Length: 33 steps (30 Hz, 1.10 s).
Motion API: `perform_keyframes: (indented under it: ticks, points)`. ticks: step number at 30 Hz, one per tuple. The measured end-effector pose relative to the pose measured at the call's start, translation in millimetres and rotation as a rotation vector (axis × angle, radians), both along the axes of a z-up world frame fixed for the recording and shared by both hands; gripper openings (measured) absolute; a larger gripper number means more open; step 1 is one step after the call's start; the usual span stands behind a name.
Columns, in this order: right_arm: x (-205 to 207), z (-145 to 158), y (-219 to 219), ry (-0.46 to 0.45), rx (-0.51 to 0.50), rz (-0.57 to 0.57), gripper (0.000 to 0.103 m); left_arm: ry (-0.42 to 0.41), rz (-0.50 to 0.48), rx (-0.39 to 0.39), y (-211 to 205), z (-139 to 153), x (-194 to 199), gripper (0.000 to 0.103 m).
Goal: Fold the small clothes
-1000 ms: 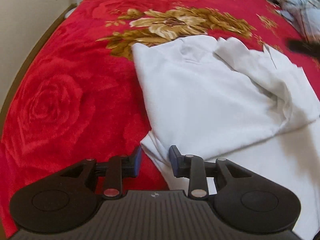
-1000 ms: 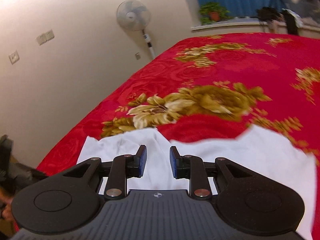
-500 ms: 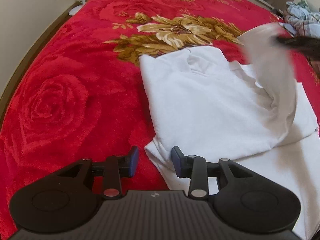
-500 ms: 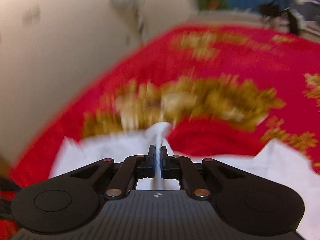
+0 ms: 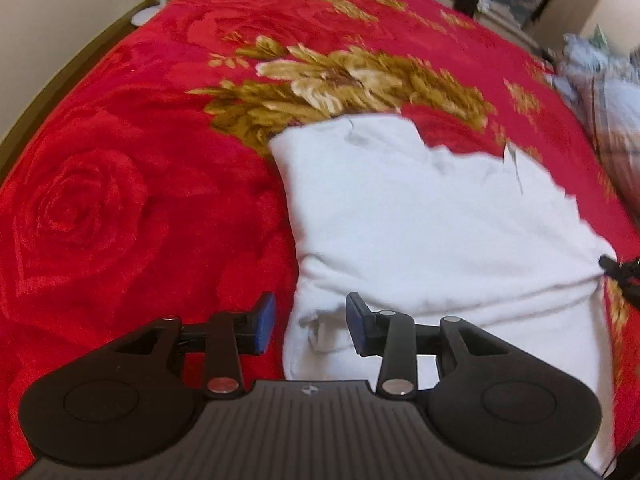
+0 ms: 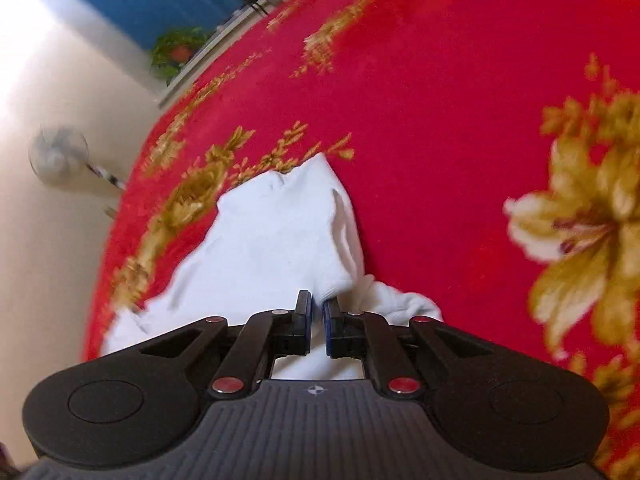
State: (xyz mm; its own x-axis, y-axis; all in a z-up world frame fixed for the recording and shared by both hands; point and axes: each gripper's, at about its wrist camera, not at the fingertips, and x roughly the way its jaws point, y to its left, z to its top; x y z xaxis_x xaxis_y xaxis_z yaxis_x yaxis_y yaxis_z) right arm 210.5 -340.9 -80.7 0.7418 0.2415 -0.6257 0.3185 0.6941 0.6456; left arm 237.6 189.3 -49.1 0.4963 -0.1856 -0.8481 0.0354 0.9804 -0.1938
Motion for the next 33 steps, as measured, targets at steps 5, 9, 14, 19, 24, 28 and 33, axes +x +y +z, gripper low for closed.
perform_keyframes:
  ticks: [5, 9, 14, 19, 24, 28, 33]
  points:
    - [5.6, -0.3, 3.1, -0.026, -0.07, 0.005, 0.021, -0.032, 0.13, -0.101, 21.5, 5.1, 2.9, 0.044]
    - [12.2, 5.6, -1.8, -0.058, -0.079, 0.004, 0.007, -0.015, 0.135, -0.138, 21.1, -1.4, 6.8, 0.043]
    - [-3.6, 47.0, 3.8, -0.333, -0.102, 0.036, 0.007, 0.049, 0.073, -0.077, 14.9, -20.5, 6.4, 0.014]
    - [22.5, -0.5, -5.9, 0.083, -0.173, 0.009, 0.022, 0.063, 0.049, -0.075, 21.3, -19.8, -3.6, 0.012]
    - [16.0, 17.1, -3.1, 0.016, -0.32, -0.057, 0.029, 0.025, 0.04, -0.038, 17.0, -9.0, -9.0, 0.013]
    - [6.9, 37.4, 1.0, -0.152, -0.308, -0.03, 0.029, -0.133, 0.014, -0.063, 9.8, 13.6, -15.9, 0.013]
    - [35.4, 0.9, 7.9, 0.03, -0.233, 0.146, 0.025, -0.012, -0.018, -0.023, -2.6, -21.2, -4.0, 0.014]
